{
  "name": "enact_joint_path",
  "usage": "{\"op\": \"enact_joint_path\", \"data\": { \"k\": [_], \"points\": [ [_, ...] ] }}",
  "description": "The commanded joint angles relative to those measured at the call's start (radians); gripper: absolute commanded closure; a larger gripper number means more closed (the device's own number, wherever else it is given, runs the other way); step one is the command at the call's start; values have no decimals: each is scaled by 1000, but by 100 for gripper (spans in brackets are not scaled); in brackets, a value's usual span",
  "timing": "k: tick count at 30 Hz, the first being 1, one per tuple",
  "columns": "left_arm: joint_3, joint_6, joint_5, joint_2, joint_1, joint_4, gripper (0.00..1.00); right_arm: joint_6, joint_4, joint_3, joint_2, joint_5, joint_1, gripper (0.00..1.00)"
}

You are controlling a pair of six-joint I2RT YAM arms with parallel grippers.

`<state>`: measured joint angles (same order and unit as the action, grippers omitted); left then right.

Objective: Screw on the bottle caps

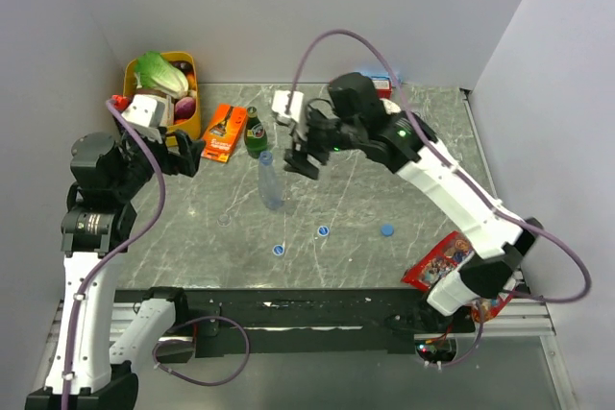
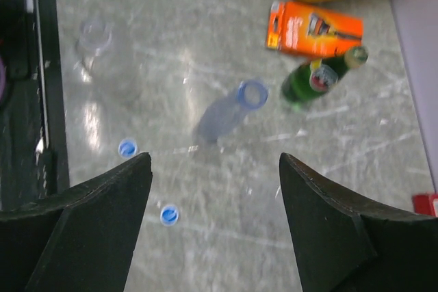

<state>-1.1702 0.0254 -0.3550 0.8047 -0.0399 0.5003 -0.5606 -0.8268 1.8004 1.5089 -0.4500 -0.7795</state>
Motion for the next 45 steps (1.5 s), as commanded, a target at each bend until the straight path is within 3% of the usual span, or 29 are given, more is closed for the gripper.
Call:
{"op": "enact_joint_path", "data": {
  "k": [1, 8, 19, 34, 40, 45],
  "points": [
    [0, -126, 125, -16, 38, -77, 4, 99, 101, 135, 100, 86, -38, 19],
    [10, -143, 97, -39, 72, -88, 4, 159, 120, 200, 255, 139, -44, 17],
    [58, -182, 68, -52, 87, -111, 4, 180, 132, 208, 355, 195, -49, 16],
    [86, -176, 74, -65, 103, -105, 4, 179, 133, 235, 453, 221, -49, 25],
    [101, -179, 61, -56, 107, -115, 4, 165, 133, 221, 455, 235, -50, 35],
    [122, -160, 8, -39, 107, -137, 4, 153, 124, 217, 442, 225, -49, 55]
  ]
}}
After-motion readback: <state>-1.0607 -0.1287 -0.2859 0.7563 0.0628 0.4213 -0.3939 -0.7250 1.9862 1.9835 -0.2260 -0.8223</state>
